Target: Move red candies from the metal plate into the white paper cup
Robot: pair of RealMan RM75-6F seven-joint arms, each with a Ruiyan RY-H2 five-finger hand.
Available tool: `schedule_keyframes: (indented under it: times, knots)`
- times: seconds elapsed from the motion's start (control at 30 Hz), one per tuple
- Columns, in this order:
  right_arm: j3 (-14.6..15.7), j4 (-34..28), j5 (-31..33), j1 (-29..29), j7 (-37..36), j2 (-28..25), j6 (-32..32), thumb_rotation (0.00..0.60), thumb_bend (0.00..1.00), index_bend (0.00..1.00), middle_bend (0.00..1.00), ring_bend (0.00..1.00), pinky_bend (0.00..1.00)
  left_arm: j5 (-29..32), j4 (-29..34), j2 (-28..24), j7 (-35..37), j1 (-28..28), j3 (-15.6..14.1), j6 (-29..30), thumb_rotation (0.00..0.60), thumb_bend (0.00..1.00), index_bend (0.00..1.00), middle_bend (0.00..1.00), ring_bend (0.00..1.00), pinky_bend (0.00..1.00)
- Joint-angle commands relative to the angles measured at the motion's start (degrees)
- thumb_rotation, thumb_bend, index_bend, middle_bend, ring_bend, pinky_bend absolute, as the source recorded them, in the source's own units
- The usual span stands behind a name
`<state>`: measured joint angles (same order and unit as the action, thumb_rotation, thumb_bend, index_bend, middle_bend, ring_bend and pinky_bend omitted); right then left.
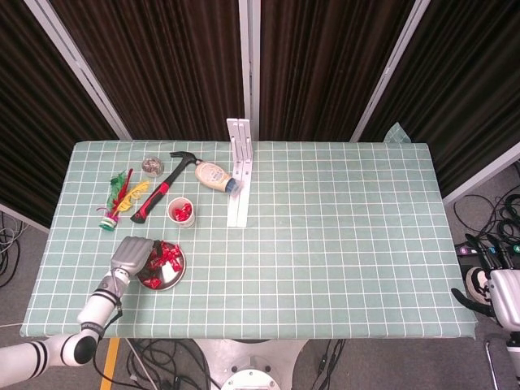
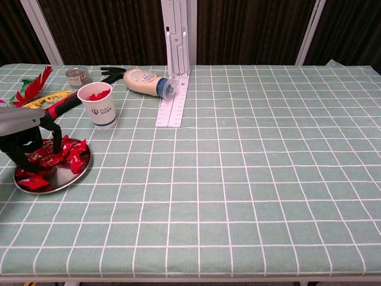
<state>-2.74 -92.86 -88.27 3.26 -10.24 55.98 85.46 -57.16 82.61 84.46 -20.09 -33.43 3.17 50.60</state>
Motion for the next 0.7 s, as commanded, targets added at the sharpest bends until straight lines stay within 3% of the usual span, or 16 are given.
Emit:
schedule_keyframes:
  times: [0.03,0.37,0.7]
  knots:
    - [0.0,0.1,0.0,0.0,-0.1,0.0,0.0,0.6,0.09,0.08,0.21,0.06,0.34,1.3,-0.7,0.6,-1.7,-0.5,-0.1,0.0,0.6,0.25,0.53,1.0,1.0,1.0]
    - [0.0,0.2,0.1,0.1,-0.2,0.0,-0.3,0.6,0.09,0.08,0.21,0.06,0.34,3.0,-0.6,1.3,-3.2,-0.7,-1.0,-0.5,0.6,0.28,0.55,1.0,1.0,1.0]
    - [0.0,-0.3,0.2,0.1,0.2,-0.2,-0.2,0.6,0.09,0.08,0.21,0.06,0.34,0.3,-0.5,0.9,-0.9,0.0,-0.8,1.4,0.6,0.38,0.66,1.0,1.0,1.0]
